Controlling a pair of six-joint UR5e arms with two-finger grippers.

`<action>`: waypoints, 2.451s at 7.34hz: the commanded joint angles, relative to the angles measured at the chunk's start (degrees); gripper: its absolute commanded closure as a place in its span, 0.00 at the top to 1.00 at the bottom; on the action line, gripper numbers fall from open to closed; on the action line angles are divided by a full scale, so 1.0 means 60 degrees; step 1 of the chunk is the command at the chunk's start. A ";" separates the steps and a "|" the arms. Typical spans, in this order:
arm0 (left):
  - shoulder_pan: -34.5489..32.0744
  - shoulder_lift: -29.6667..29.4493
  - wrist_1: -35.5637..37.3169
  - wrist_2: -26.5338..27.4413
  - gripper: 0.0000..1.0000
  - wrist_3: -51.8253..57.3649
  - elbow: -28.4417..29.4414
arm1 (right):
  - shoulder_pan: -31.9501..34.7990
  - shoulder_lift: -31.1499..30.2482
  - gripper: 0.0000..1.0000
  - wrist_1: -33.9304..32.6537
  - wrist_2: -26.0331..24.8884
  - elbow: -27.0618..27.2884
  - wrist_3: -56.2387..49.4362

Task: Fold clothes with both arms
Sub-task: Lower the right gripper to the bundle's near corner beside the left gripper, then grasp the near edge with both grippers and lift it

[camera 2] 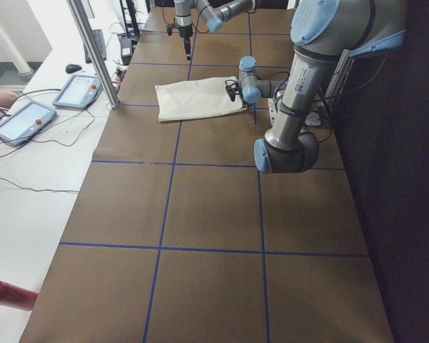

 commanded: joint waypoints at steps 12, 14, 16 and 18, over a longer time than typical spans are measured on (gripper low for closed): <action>-0.0278 0.0911 0.0052 -0.0091 0.00 0.1561 -0.0958 | -0.5374 -0.1703 1.00 -0.0188 -0.4632 0.2625 1.1217; -0.0264 0.0896 0.0052 -0.0091 0.00 0.1561 -0.0958 | -0.5446 -0.1908 1.00 -0.0188 -0.4647 0.2655 1.1217; -0.0249 0.0896 0.0052 -0.0091 0.00 0.1561 -0.0958 | -0.5593 -0.2054 1.00 -0.0188 -0.4661 0.2641 1.1232; -0.0249 0.0896 0.0052 -0.0077 0.00 0.1561 -0.0958 | -0.5623 -0.2056 1.00 -0.0188 -0.4662 0.2641 1.1232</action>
